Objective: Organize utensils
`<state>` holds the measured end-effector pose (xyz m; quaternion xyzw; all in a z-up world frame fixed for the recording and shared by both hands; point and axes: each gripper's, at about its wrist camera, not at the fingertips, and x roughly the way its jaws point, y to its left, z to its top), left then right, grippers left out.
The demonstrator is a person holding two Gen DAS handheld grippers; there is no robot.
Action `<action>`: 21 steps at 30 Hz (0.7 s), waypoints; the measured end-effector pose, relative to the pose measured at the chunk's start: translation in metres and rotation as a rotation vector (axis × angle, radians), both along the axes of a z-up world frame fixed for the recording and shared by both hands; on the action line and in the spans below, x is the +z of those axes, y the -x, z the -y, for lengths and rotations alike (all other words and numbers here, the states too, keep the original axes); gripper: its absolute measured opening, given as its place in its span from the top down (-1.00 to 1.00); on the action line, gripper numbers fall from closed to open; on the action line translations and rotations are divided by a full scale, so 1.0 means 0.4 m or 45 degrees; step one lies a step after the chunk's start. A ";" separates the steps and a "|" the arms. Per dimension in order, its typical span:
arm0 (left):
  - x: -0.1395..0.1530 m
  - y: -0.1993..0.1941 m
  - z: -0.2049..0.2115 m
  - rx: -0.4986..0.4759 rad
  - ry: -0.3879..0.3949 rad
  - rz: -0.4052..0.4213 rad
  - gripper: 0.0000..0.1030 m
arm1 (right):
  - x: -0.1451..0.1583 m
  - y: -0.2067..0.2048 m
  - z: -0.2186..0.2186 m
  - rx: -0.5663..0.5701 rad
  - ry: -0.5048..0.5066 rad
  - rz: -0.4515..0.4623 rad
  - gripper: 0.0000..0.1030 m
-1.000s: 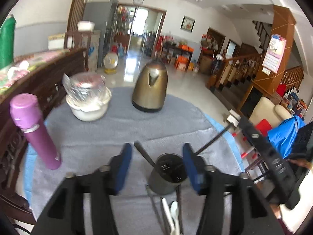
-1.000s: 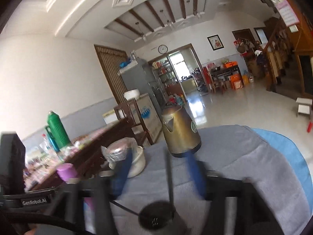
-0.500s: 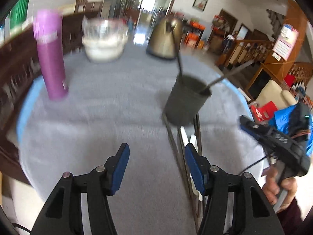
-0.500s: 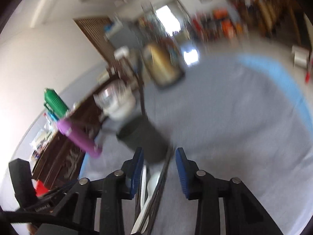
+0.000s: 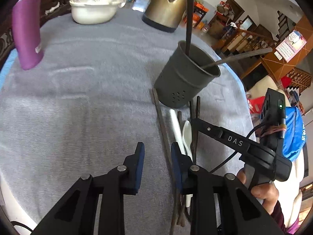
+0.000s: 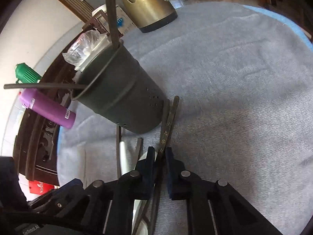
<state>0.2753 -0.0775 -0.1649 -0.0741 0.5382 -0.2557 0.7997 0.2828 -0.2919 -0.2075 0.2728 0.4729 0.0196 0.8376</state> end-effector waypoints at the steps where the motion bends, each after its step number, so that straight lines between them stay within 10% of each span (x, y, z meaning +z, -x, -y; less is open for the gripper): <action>1: -0.003 -0.003 0.006 -0.007 0.001 -0.011 0.44 | 0.002 0.006 0.006 -0.002 0.013 -0.002 0.78; 21: -0.075 -0.066 0.101 -0.049 -0.135 -0.080 0.46 | 0.010 0.105 0.172 -0.184 0.114 -0.035 0.78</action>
